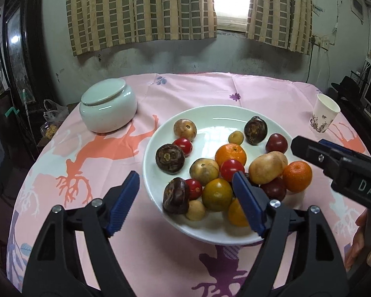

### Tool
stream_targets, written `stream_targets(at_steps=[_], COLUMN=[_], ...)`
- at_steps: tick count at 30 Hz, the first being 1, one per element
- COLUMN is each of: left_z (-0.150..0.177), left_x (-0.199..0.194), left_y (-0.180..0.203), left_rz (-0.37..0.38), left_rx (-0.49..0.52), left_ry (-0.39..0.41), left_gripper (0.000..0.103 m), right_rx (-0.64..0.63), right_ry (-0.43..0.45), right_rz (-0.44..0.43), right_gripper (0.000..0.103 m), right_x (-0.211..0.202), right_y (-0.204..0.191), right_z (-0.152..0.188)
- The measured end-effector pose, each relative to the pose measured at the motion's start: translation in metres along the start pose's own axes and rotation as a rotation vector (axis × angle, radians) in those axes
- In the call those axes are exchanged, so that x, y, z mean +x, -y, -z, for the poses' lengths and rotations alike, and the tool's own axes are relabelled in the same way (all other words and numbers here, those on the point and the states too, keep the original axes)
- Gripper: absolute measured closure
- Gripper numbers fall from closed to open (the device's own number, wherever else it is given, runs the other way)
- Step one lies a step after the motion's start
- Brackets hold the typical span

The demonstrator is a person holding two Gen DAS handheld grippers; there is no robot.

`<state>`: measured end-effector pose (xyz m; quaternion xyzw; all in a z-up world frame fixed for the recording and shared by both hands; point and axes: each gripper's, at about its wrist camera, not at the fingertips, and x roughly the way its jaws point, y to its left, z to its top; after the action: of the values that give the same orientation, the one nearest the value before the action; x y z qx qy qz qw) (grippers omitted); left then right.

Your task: Organize fruits

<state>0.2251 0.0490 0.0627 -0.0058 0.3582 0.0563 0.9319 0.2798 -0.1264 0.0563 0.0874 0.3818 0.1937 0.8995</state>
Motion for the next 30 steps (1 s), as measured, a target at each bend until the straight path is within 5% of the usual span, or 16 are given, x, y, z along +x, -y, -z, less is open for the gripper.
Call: stream_targets(at_steps=[13,17,30], left_z=[0.063,0.088,0.126], left_x=[-0.090,-0.097,-0.103], left_y=[0.017,0.015,0.007], left_rz=[0.073,0.085,0.069], left_rx=[-0.009,-0.035,-0.042], left_ry=[0.050,0.020,-0.003], left_gripper=[0.011,0.011,0.010], right_rx=[-0.040,-0.019,-0.018], right_ry=[0.036,0.059,0.048], right_rz=[-0.013,0.004,0.076], right_gripper=[0.034,0.024,0.023], right_x=[-0.089,-0.111,-0.128], right_y=[-0.012,-0.004,0.012], right_z=[0.065,0.086,0.145])
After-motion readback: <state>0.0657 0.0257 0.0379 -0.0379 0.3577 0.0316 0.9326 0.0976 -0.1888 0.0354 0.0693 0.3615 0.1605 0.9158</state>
